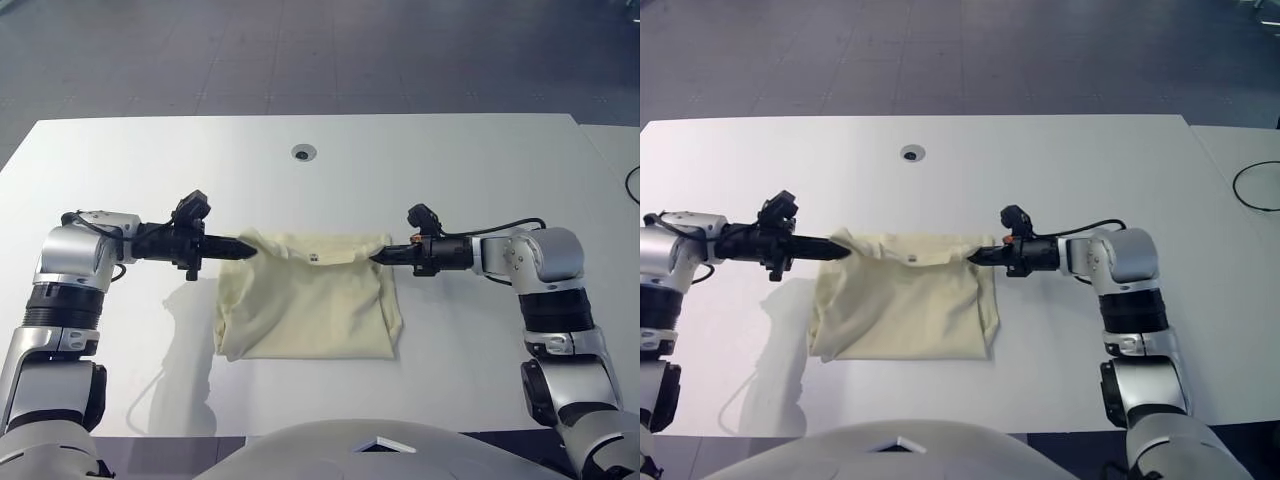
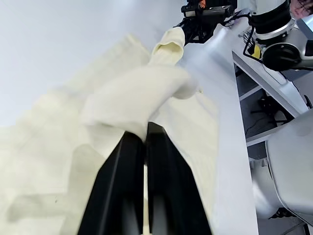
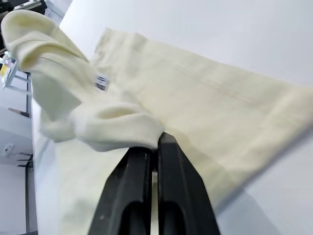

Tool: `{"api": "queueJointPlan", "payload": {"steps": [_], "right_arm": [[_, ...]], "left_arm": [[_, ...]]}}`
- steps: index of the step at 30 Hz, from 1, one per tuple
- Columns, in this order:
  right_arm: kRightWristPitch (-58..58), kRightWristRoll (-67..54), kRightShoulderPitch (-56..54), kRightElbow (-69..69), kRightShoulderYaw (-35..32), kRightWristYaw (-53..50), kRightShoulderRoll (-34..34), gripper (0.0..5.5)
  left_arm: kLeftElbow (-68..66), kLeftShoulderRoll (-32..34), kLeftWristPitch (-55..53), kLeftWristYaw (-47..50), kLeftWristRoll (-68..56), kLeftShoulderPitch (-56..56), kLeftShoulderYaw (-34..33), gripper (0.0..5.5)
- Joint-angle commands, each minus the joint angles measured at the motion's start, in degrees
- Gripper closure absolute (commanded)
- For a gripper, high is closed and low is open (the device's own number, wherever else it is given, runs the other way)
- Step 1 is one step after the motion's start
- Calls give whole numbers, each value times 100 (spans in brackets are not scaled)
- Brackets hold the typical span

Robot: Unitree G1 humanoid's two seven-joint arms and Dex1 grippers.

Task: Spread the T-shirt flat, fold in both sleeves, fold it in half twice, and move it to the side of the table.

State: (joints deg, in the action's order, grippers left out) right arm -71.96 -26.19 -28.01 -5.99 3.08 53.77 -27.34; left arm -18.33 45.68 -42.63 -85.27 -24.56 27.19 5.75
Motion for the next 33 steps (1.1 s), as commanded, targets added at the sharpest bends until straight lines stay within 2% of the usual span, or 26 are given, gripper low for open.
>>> {"api": "queueJointPlan", "payload": {"steps": [1,14,15,17,21,27,30,33], "right_arm": [[365,78,-351,-557,117,-14,-76,549],[1322,335,-1380,-2322,304,-167,521,549],[1431,435,-1444,-2508,312,-271,558,519],[1621,513,-1510,-2812,182,-486,621,498],[1905,325,-1639,-3177,-375,-768,795,430],[2442,170,-1772,-3170,-1051,-1307,1021,339],[2966,581,-1321,-2307,-469,-1058,861,290],[3579,993,-965,-1637,171,-695,679,243]], "left_arm": [[-400,-2,159,-2,150,208,68,550],[-1388,-331,559,328,533,623,181,550],[-1524,-369,586,434,579,668,160,524],[-1947,-478,667,702,688,831,88,499],[-2634,-627,877,1025,866,1063,14,429],[-2792,-655,1054,1203,876,1082,-256,334],[-1973,-581,911,1443,685,797,-573,284],[-60,-659,441,2016,386,112,-924,235]]}}
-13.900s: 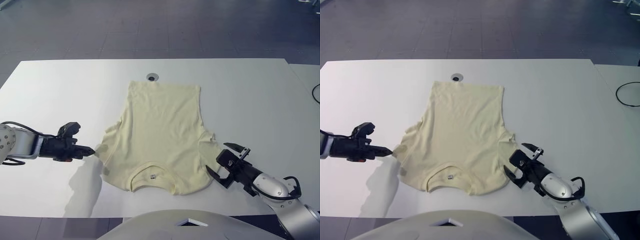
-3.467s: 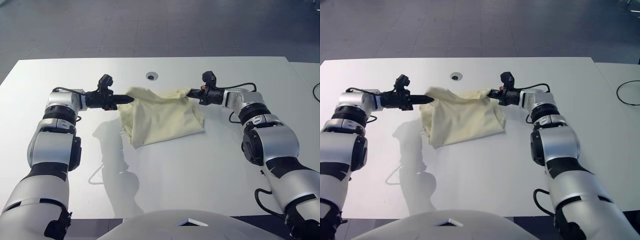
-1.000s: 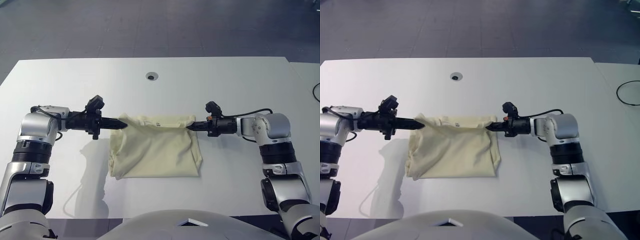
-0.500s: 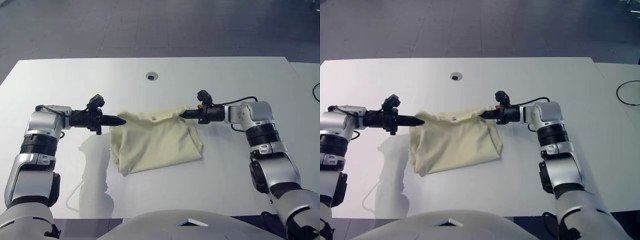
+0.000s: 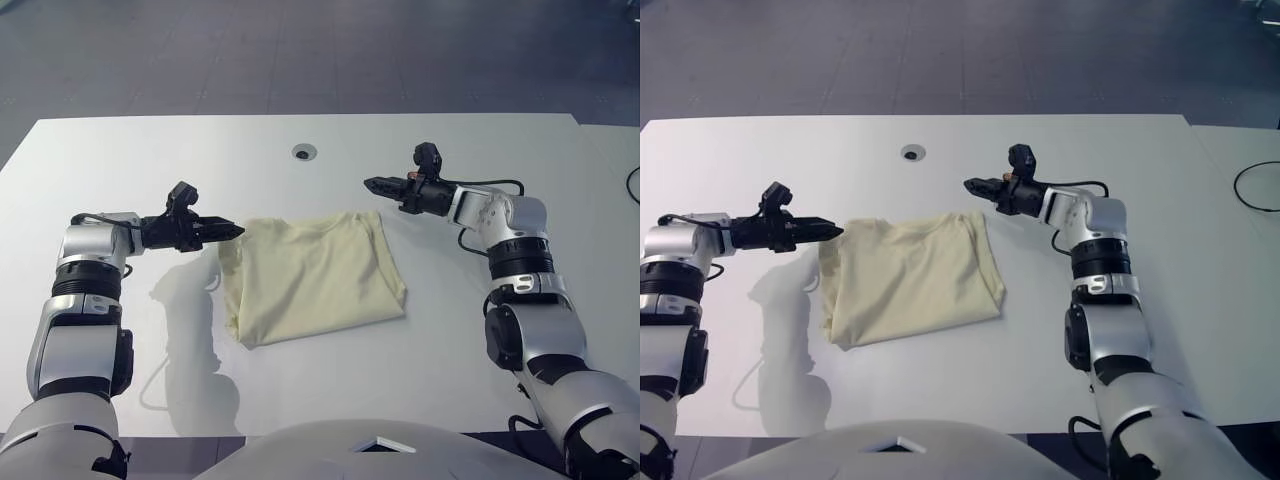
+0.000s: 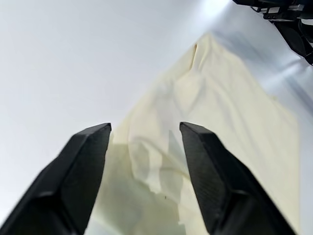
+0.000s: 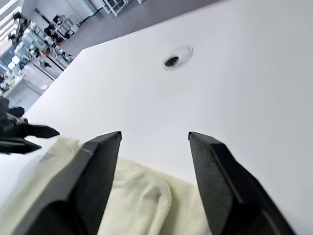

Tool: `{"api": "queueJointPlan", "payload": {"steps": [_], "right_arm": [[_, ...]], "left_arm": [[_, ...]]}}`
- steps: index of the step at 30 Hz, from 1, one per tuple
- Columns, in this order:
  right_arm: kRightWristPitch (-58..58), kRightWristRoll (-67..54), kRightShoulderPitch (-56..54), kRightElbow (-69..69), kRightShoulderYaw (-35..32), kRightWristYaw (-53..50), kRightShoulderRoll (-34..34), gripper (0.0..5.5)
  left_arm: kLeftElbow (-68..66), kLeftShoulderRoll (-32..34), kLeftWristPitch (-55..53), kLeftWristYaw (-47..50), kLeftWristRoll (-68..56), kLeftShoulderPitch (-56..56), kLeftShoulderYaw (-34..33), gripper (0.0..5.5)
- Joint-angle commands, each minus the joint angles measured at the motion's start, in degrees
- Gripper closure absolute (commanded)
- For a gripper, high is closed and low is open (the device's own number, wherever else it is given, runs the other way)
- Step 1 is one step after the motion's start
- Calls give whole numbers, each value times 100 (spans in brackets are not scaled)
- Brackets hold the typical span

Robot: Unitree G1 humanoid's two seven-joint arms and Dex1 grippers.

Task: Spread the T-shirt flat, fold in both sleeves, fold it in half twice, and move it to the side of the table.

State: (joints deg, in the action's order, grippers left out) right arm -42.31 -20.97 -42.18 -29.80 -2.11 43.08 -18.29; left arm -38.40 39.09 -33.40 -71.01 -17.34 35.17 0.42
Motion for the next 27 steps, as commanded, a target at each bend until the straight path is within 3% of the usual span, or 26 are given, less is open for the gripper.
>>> {"api": "queueJointPlan", "payload": {"steps": [1,5,13,19,27], "right_arm": [[783,552,487,822,804,455,-240,228],[1644,1001,432,742,1306,826,-248,159],[3721,2284,-57,-1425,1769,390,-316,26],[4352,2619,94,-2078,1796,327,-347,11],[4347,2756,922,-1149,2011,813,-722,11]], "left_arm": [[2549,-85,-628,873,-408,-921,-492,219],[4606,-923,-1178,2345,-600,-1830,-739,148],[6483,-835,-1013,3545,669,-3487,908,11],[7016,-287,-999,3692,1111,-3887,1191,10],[5782,820,399,3079,2085,-3674,1833,10]]}}
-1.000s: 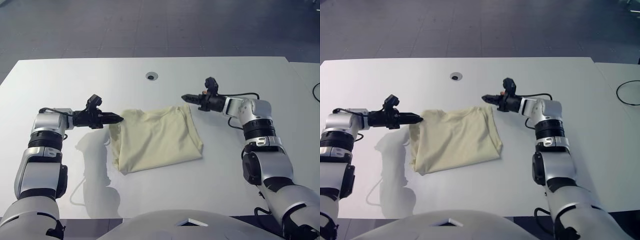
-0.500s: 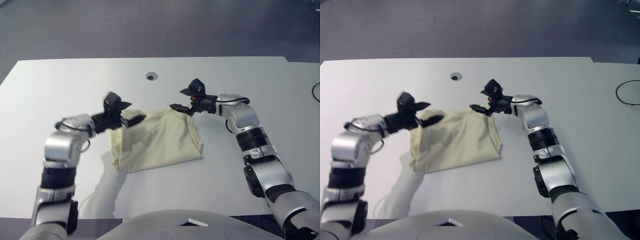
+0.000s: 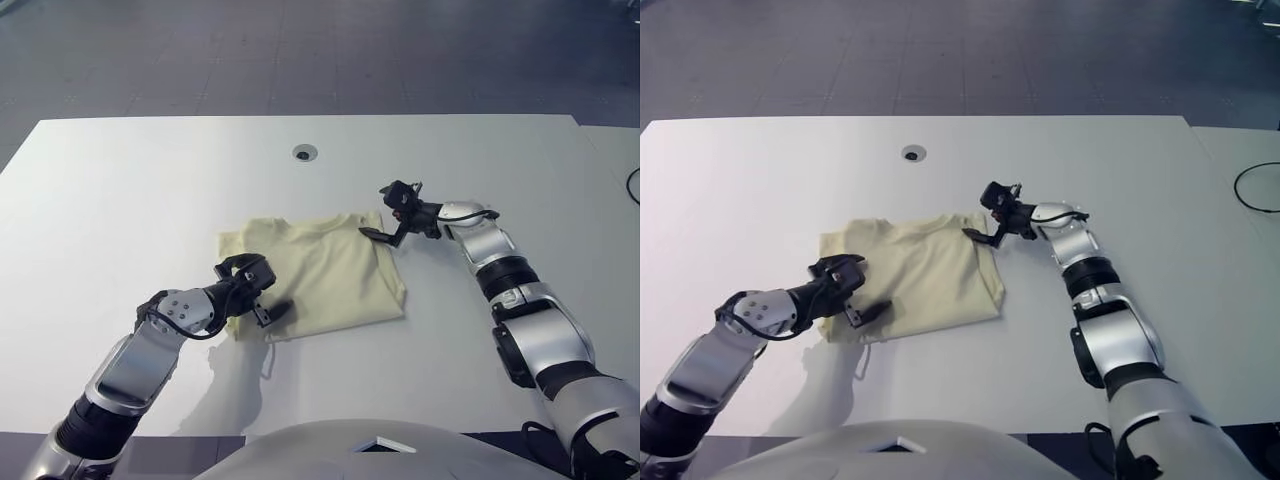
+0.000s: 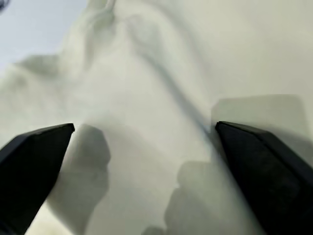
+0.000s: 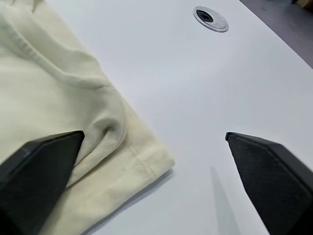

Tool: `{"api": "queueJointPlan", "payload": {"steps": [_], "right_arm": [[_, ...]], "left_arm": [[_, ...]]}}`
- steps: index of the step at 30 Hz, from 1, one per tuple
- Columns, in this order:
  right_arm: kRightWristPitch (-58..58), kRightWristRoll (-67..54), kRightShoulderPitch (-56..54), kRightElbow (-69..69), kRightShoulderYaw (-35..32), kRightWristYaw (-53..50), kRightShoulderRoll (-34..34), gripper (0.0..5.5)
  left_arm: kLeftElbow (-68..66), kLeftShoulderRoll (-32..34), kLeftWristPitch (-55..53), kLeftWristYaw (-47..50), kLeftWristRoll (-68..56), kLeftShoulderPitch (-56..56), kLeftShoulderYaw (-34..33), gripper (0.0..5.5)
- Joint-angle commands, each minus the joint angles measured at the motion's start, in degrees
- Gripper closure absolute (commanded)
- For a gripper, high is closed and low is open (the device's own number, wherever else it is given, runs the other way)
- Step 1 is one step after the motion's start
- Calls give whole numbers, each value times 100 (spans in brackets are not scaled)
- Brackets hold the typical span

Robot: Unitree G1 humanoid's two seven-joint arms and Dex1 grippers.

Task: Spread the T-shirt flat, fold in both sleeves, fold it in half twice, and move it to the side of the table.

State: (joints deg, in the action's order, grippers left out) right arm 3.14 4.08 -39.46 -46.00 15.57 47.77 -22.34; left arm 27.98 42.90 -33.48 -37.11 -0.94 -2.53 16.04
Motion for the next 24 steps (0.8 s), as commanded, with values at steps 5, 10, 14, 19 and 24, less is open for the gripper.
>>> {"api": "queueJointPlan", "payload": {"steps": [5,10,14,19,24], "right_arm": [[-764,169,1665,2357,599,1033,-792,11],[-1680,-91,2380,4374,694,1355,-1266,11],[-2422,-233,2497,5402,606,1225,-1330,11],[-3289,-436,2349,6376,334,923,-1245,11],[-3887,-741,1716,6467,-74,595,-1032,11]], "left_arm": [[-2136,619,1595,-963,652,888,519,10],[-3363,1039,2967,-2607,439,1754,671,10],[-4459,1041,4074,-3485,563,2749,751,10],[-5964,421,5176,-3070,973,4129,657,10],[-6065,305,5435,-3043,590,4348,207,10]]}}
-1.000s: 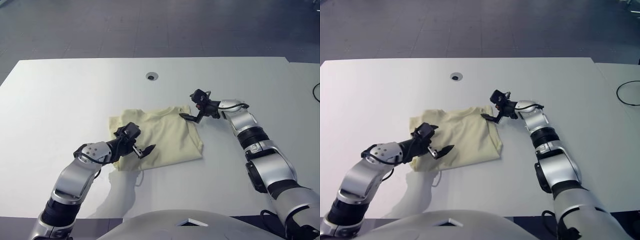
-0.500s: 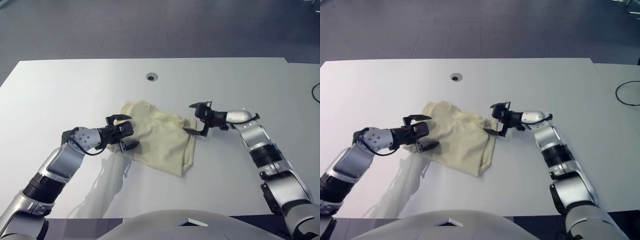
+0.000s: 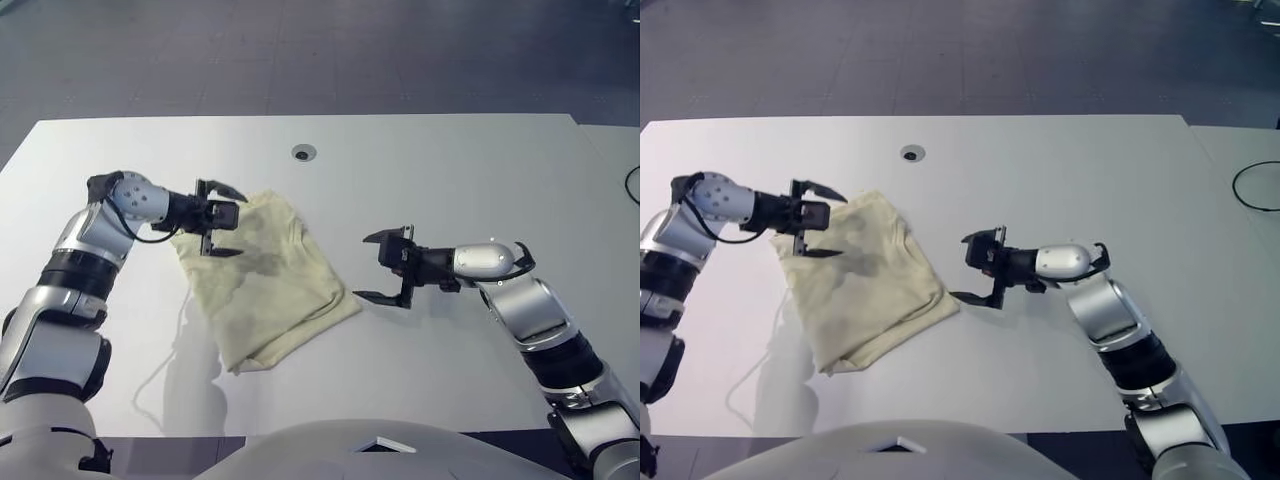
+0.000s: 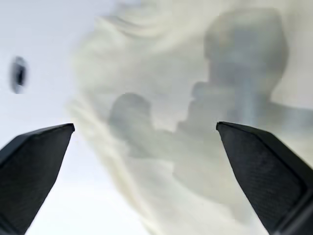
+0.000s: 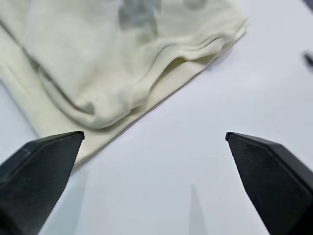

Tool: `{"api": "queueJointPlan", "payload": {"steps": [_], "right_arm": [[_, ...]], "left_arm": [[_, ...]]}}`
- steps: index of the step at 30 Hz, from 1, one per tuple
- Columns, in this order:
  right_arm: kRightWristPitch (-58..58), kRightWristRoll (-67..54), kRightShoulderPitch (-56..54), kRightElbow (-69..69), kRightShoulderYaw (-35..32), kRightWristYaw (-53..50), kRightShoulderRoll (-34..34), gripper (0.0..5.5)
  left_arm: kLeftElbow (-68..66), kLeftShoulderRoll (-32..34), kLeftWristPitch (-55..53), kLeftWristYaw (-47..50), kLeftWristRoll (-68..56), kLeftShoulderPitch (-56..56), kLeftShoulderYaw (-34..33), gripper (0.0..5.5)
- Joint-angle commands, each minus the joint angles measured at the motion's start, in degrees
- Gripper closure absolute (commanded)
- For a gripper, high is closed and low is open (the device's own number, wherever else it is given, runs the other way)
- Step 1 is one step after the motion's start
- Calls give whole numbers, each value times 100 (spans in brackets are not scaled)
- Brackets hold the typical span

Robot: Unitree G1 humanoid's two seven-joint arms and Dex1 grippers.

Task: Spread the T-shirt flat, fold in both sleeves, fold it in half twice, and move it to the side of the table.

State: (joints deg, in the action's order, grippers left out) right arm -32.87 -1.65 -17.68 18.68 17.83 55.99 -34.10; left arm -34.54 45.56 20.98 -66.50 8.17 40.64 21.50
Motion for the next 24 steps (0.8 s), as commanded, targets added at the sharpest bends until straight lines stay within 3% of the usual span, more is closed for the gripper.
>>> {"api": "queueJointPlan", "payload": {"steps": [1,4,11,17,21,24], "right_arm": [[-309,-188,-563,-146,-412,-403,250,11],[-286,-182,-591,-434,-595,-851,446,11],[554,2,-225,-836,-343,-1016,402,11],[969,81,-599,-1556,-425,-1457,823,11],[887,-60,-652,-1697,-730,-1703,911,11],[780,-156,-596,-1668,-904,-1769,897,11]], "left_arm": [[396,95,-91,-105,-424,-64,-459,10],[965,263,-469,163,-443,-420,-768,10],[3816,449,-2841,1353,-495,-2836,-2044,10],[3816,-274,-4088,2539,-431,-2882,-2304,10],[4150,-1185,-5573,2468,-1654,-2799,-2488,10],[4846,-1429,-6541,2510,-2389,-3256,-2735,10]]}}
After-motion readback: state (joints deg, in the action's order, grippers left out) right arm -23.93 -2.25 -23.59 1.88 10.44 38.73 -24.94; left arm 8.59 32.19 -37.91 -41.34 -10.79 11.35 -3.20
